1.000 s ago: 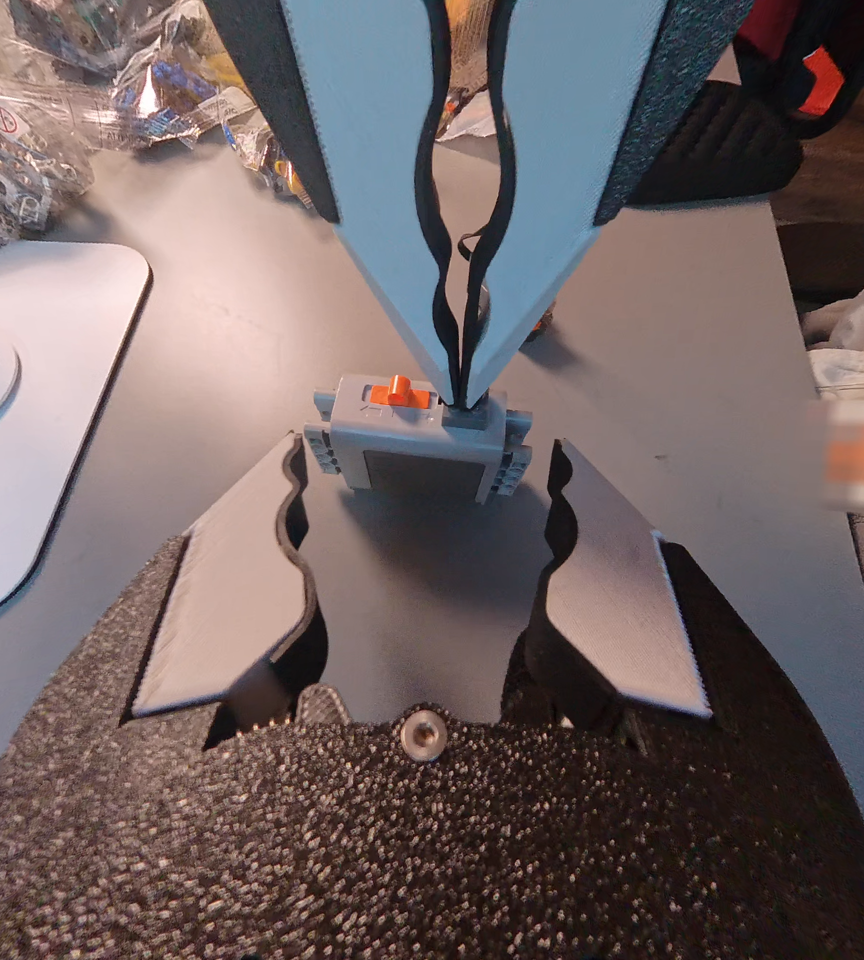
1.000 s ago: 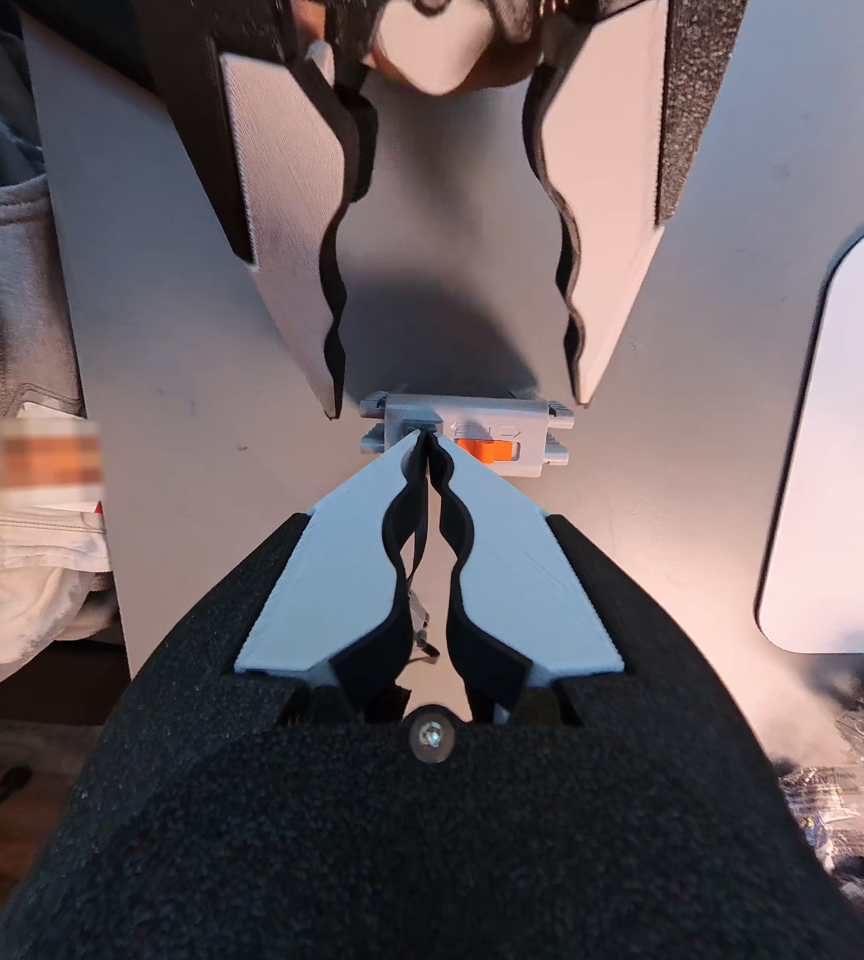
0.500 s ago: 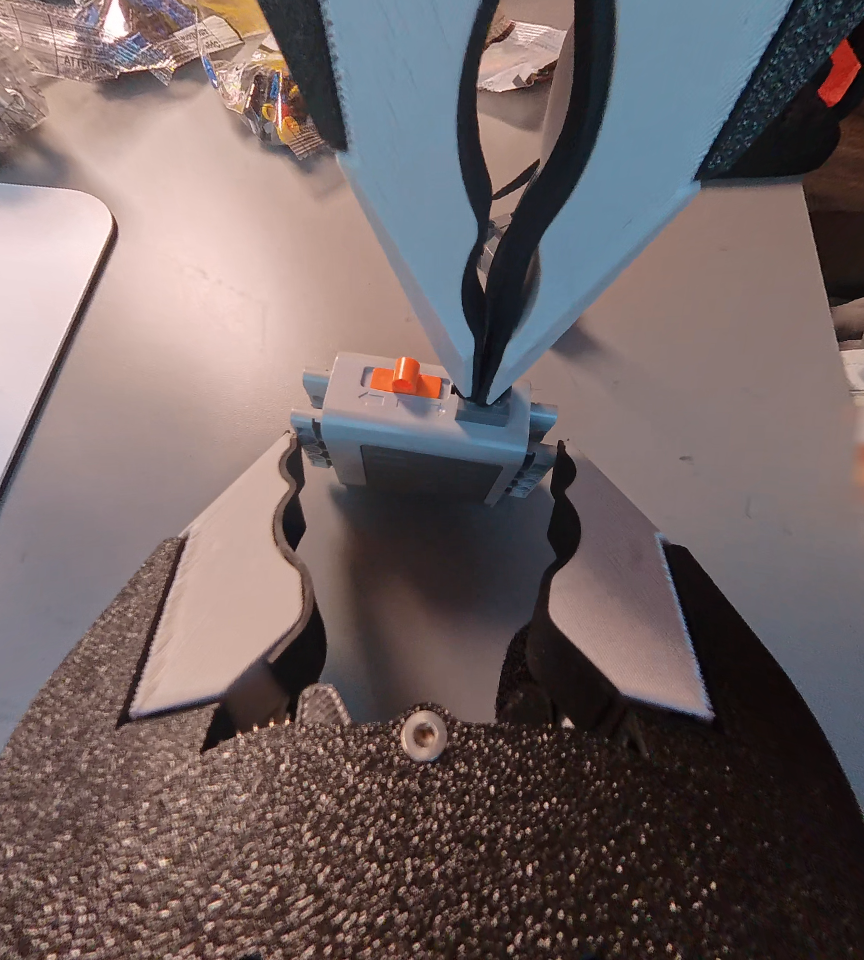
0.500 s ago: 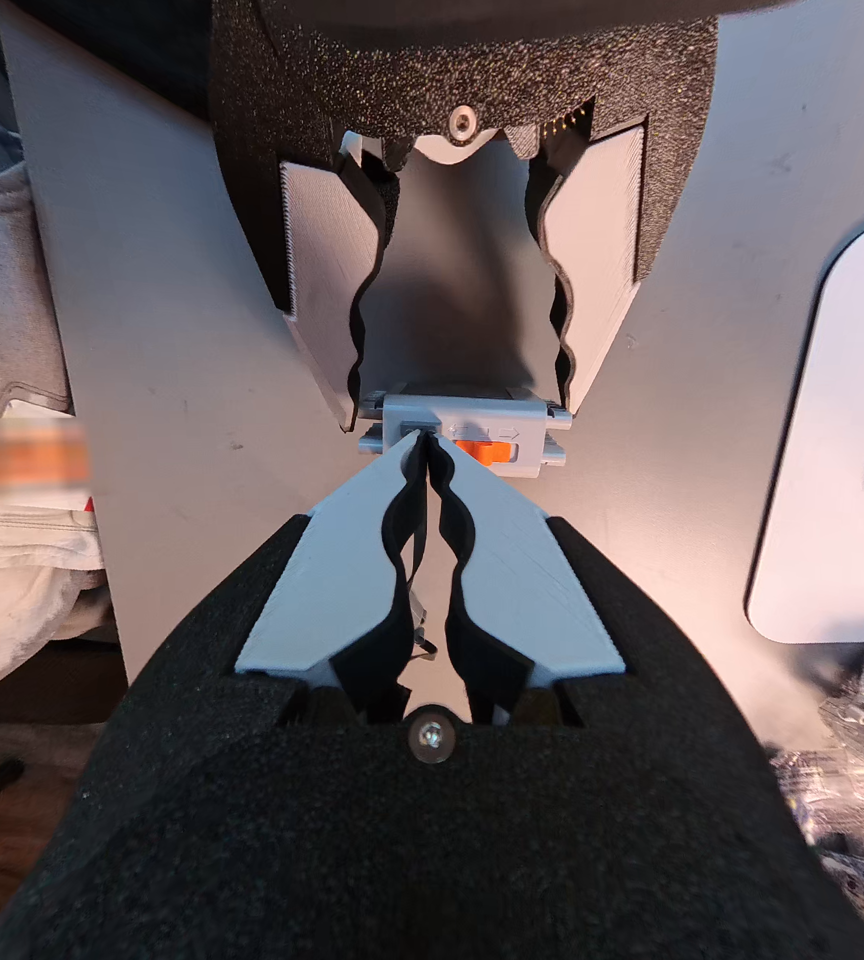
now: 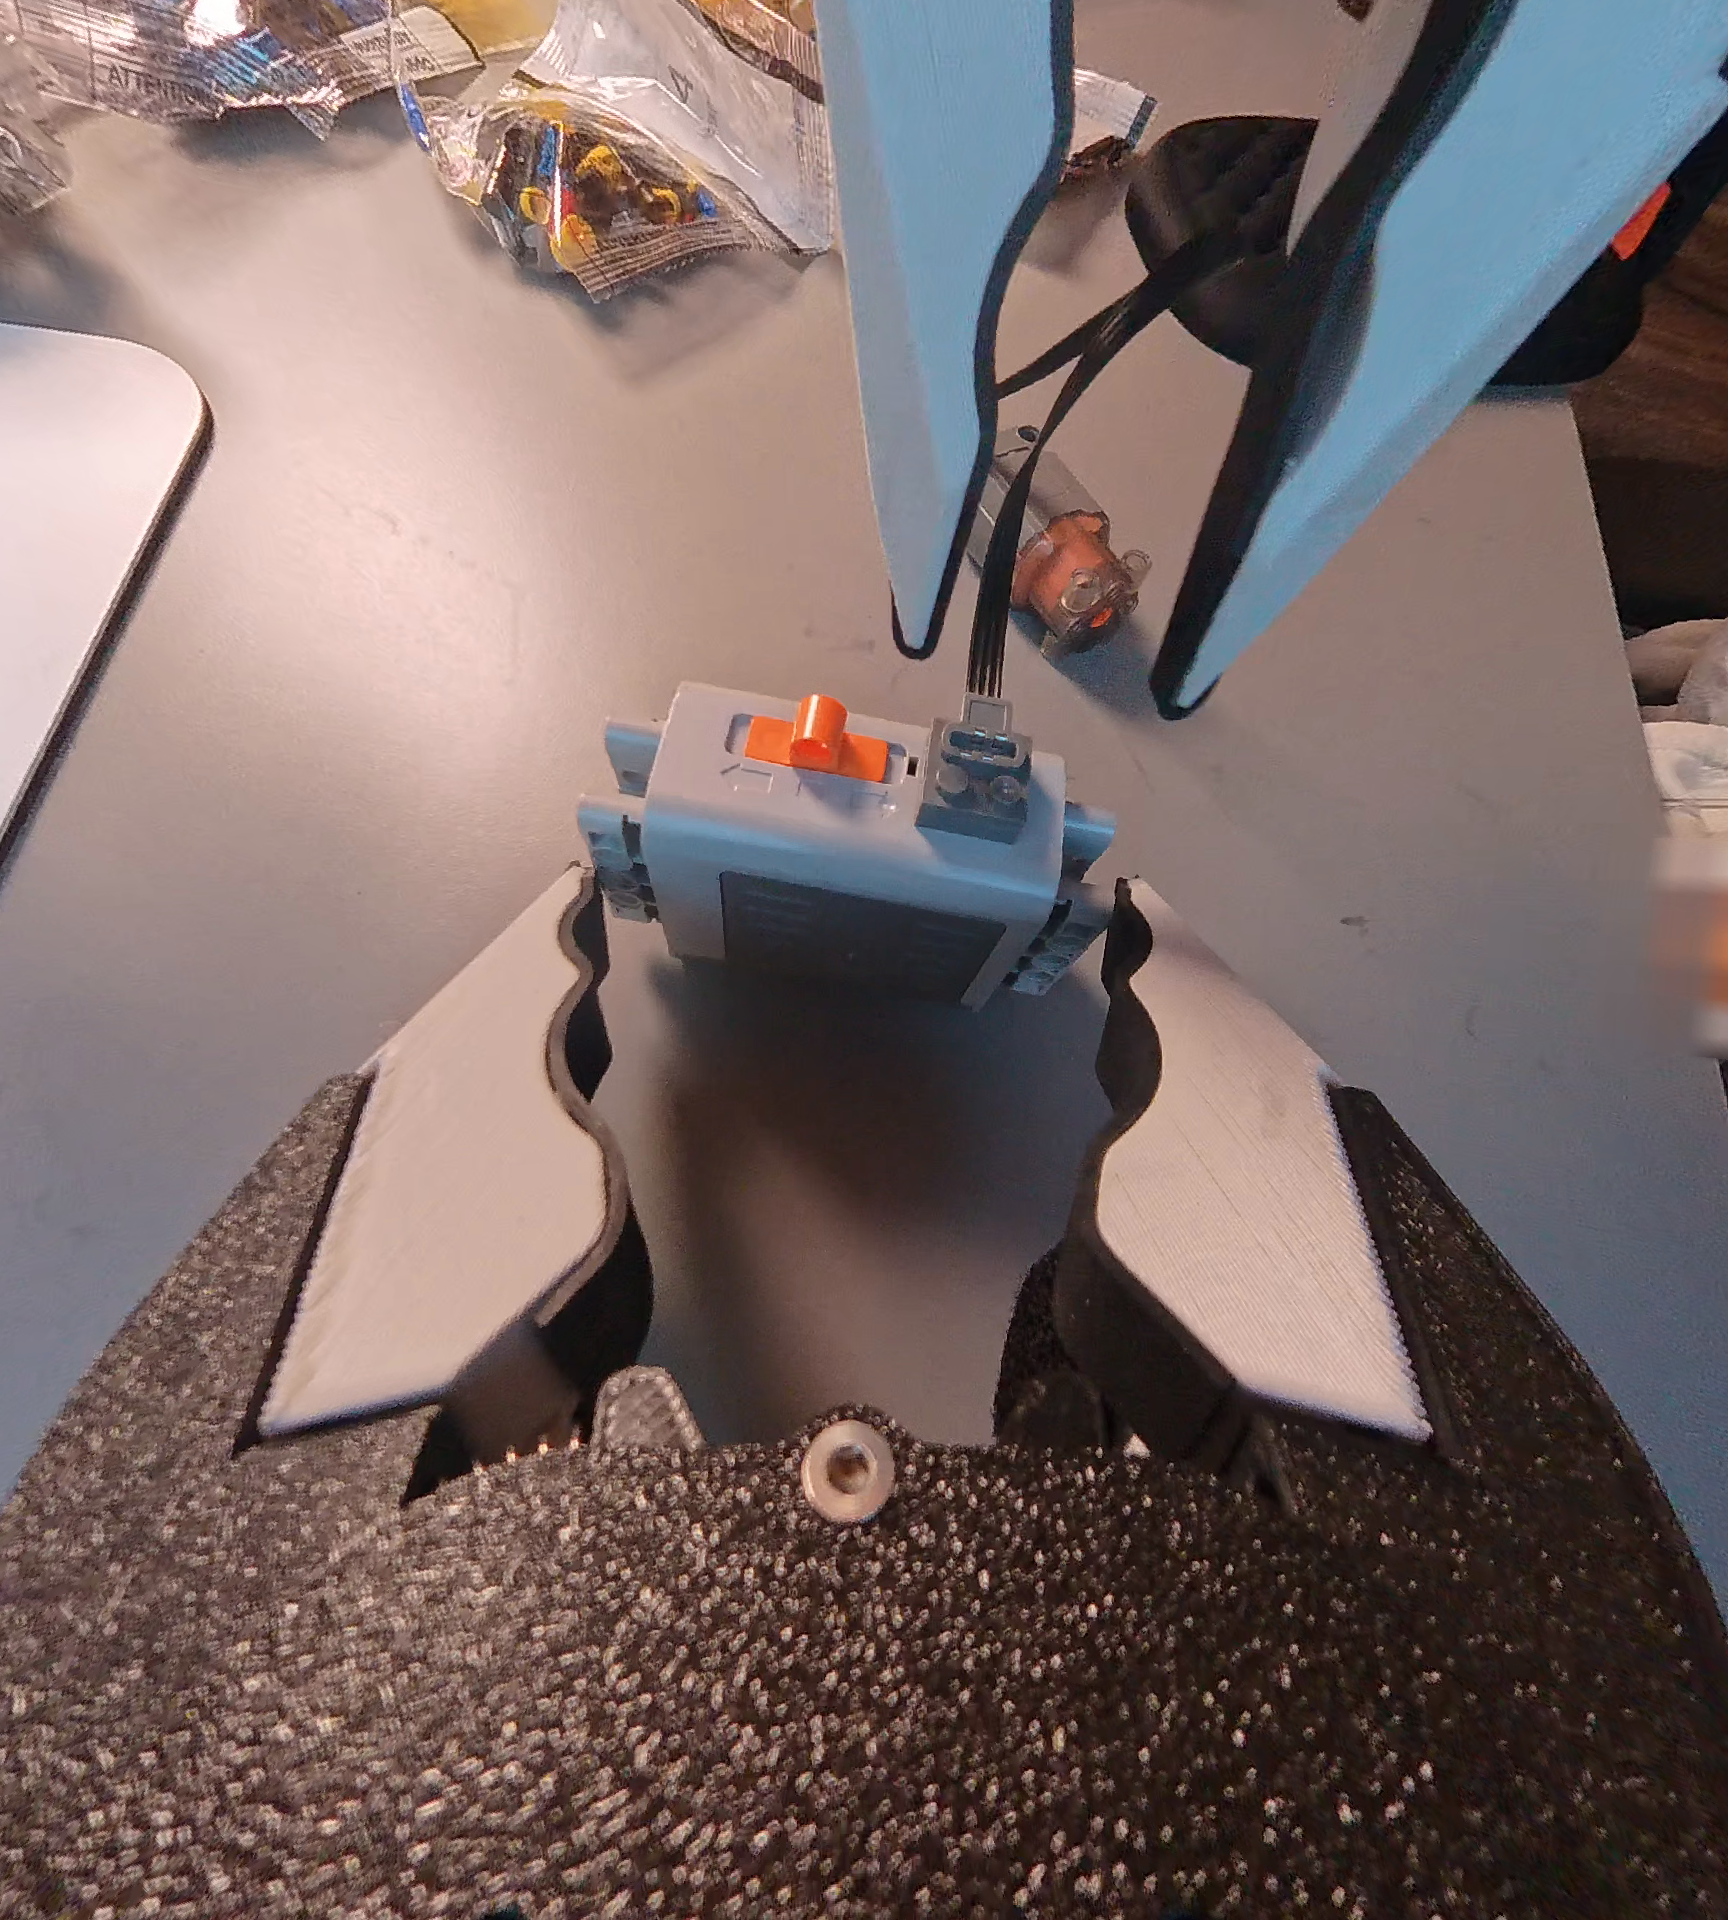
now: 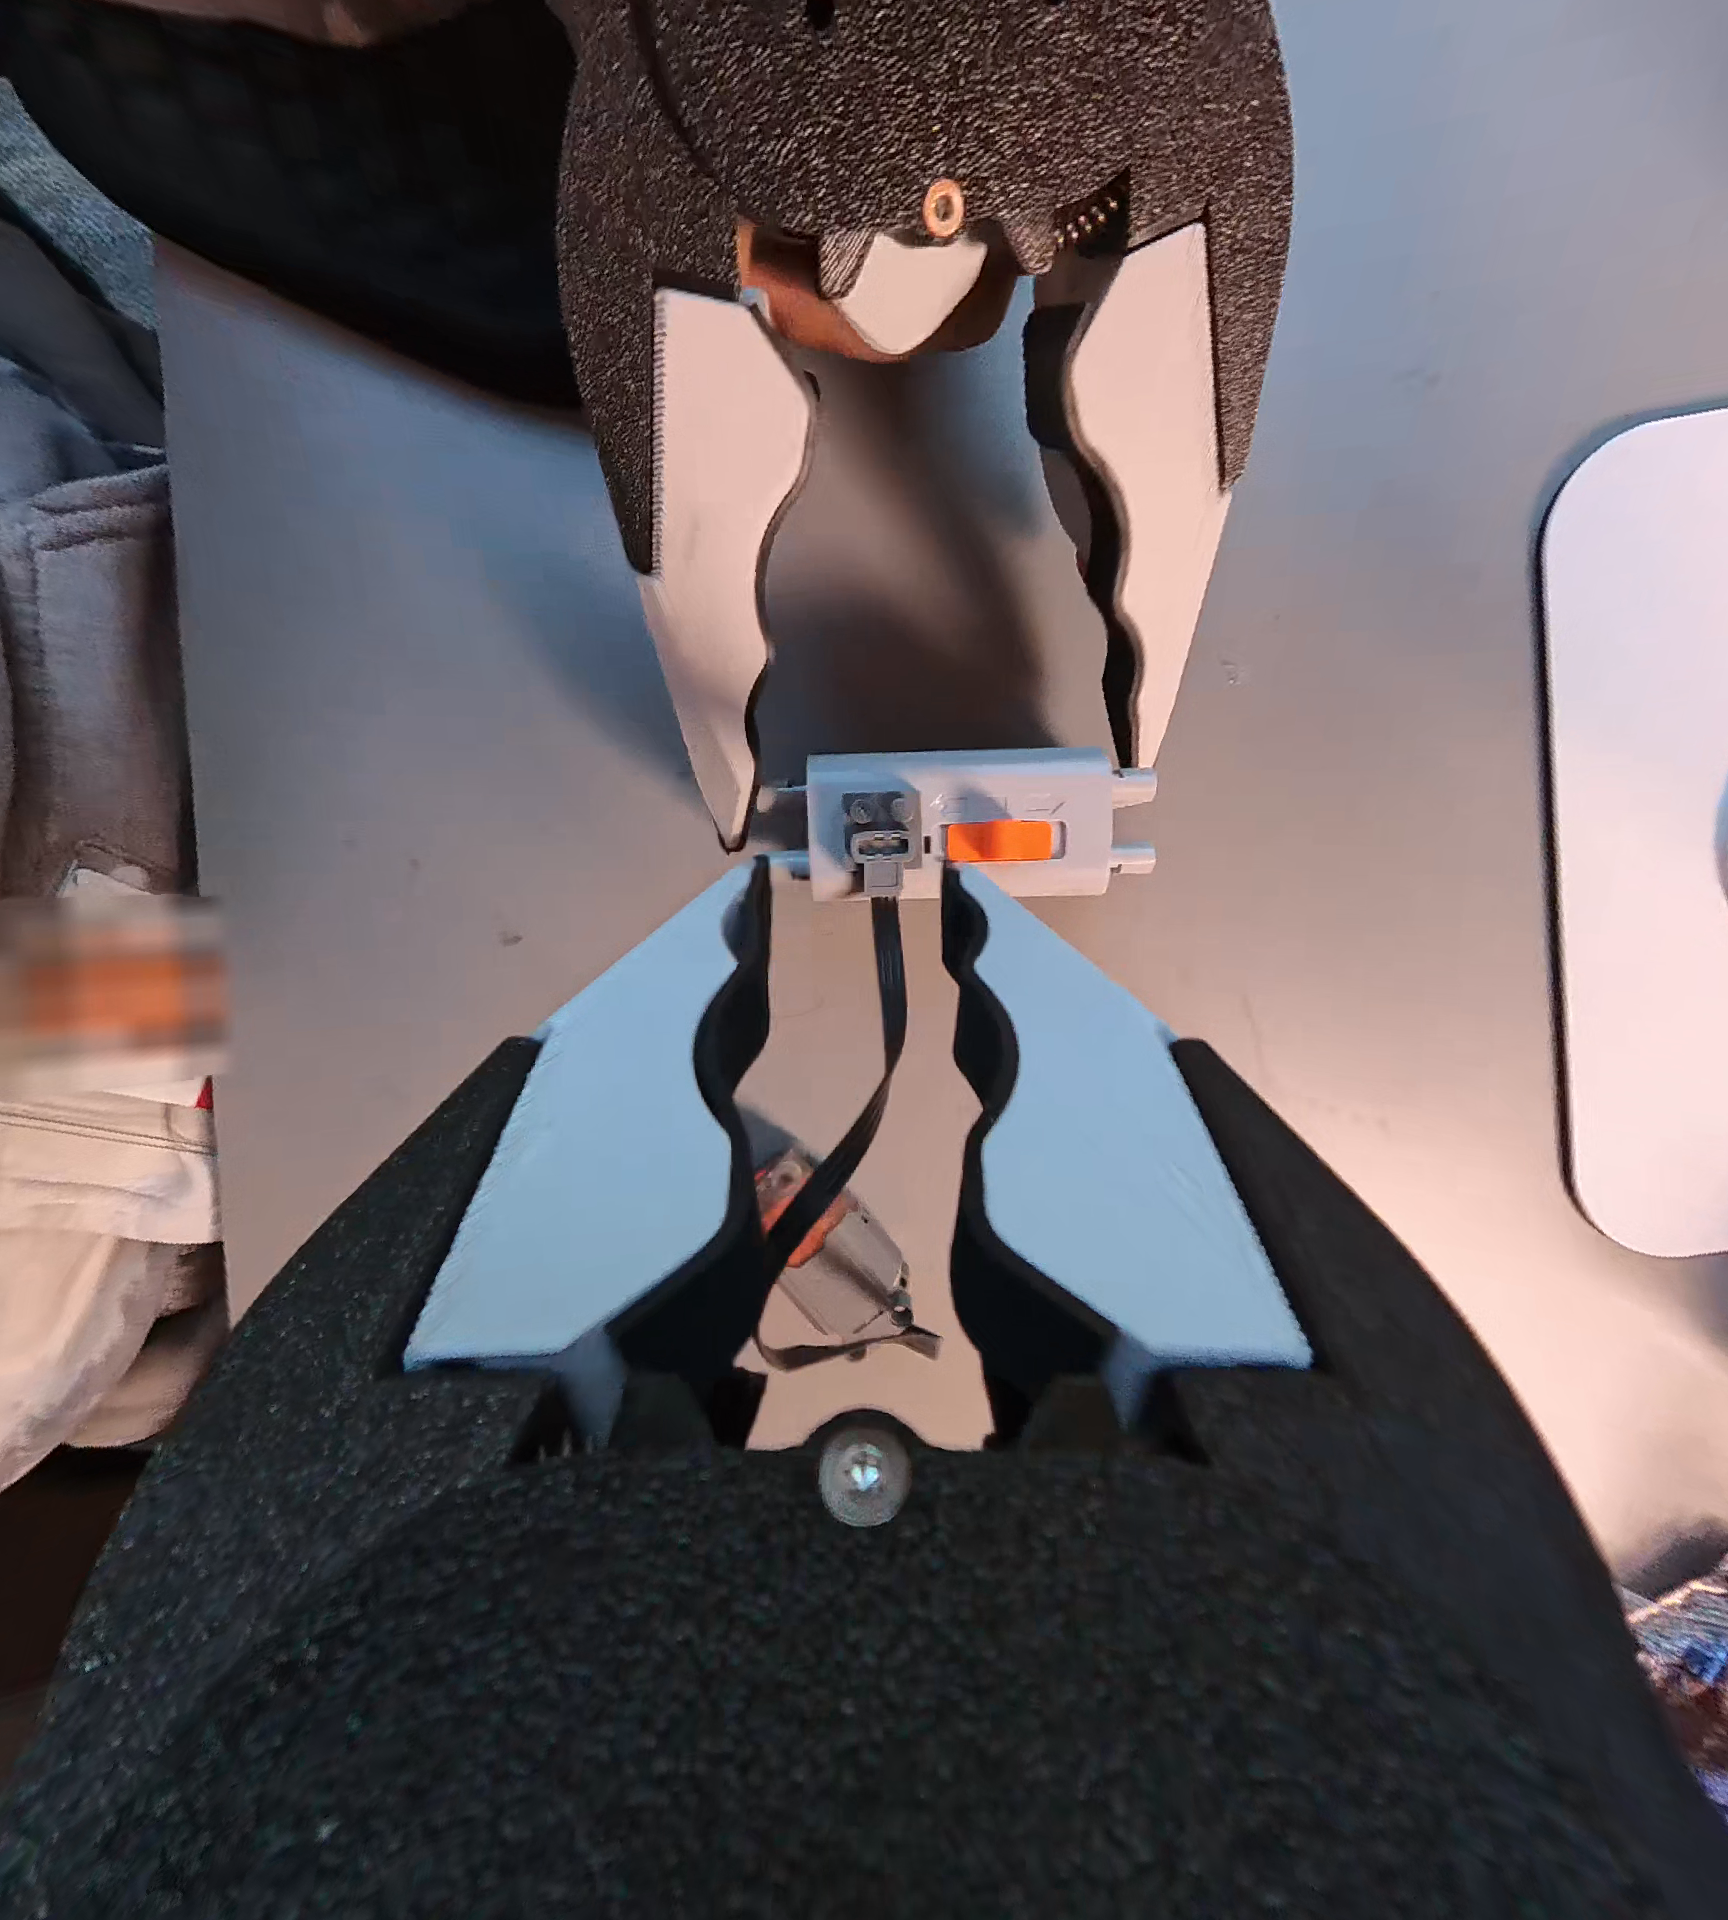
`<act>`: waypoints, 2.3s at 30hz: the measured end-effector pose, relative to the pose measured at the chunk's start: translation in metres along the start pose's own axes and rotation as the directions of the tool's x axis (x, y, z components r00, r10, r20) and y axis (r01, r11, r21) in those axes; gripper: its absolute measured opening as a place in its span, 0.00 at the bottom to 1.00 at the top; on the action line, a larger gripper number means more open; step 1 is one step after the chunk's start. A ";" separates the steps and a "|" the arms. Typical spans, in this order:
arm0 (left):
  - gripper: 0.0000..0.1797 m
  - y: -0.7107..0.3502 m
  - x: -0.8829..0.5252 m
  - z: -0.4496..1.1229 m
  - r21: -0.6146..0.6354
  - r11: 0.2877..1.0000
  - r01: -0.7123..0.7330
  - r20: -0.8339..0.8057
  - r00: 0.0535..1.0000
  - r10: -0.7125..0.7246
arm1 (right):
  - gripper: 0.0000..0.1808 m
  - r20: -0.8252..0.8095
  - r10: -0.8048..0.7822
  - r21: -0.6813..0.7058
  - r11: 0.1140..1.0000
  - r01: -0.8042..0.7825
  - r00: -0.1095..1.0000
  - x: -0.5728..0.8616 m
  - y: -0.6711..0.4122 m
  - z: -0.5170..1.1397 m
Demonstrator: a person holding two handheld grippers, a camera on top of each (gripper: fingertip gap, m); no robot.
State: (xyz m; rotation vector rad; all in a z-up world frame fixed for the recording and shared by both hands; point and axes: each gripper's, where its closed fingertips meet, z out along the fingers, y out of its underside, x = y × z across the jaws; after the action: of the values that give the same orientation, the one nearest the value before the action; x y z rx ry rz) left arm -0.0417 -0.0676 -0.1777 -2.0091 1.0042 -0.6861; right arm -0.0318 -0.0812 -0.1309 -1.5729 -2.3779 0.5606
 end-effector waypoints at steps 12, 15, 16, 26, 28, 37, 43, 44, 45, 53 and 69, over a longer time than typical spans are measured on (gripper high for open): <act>0.53 0.001 0.000 0.002 -0.004 1.000 -0.018 0.001 1.000 0.018 | 0.14 -0.009 -0.019 0.038 0.999 0.020 1.000 0.004 0.003 0.012; 0.53 0.000 0.001 0.004 -0.009 0.999 -0.038 0.010 0.999 0.038 | 0.12 0.003 -0.025 0.031 0.999 0.025 1.000 0.003 0.001 0.014; 0.53 0.000 0.001 0.004 -0.010 0.999 -0.042 0.009 0.999 0.043 | 0.09 -0.005 -0.034 0.027 0.999 0.034 0.999 0.005 0.001 0.015; 0.51 -0.012 0.006 0.010 -0.001 0.996 -0.093 0.059 0.994 0.093 | 0.07 0.120 0.005 0.194 0.981 -0.029 0.993 -0.002 0.034 0.019; 0.51 -0.009 0.006 0.014 -0.028 0.991 -0.128 0.086 0.988 0.130 | 0.06 0.126 0.020 0.226 0.973 -0.048 0.992 -0.003 0.039 0.023; 0.51 -0.010 0.001 0.011 -0.006 0.996 -0.086 0.080 0.993 0.086 | 0.07 0.093 0.042 0.290 0.955 -0.067 0.995 0.001 0.036 0.019; 0.51 -0.028 -0.008 -0.005 0.140 0.990 0.020 0.049 0.998 -0.027 | 0.11 0.021 0.054 0.348 0.936 -0.058 0.998 0.007 0.027 0.004; 0.51 -0.031 -0.009 -0.008 0.163 0.986 0.033 0.043 0.998 -0.040 | 0.11 0.005 0.058 0.361 0.931 -0.056 0.998 0.008 0.025 0.002; 0.51 -0.034 -0.009 -0.010 0.185 0.982 0.043 0.036 0.998 -0.050 | 0.11 -0.012 0.060 0.382 0.923 -0.051 0.998 0.009 0.022 0.000; 0.51 -0.063 -0.001 -0.030 0.389 0.920 0.038 -0.009 0.999 -0.037 | 0.07 -0.019 0.091 0.565 0.823 -0.064 0.996 0.007 -0.002 -0.027; 0.51 -0.016 0.019 0.016 0.062 0.989 -0.136 0.026 0.991 0.134 | 0.04 -0.051 -0.010 0.365 0.931 0.028 0.999 -0.011 0.024 -0.002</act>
State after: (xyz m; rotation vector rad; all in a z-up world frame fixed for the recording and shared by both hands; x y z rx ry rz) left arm -0.0127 -0.0708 -0.1715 -1.8709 1.0815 -0.6148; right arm -0.0066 -0.0827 -0.1397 -1.3780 -2.0972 0.8920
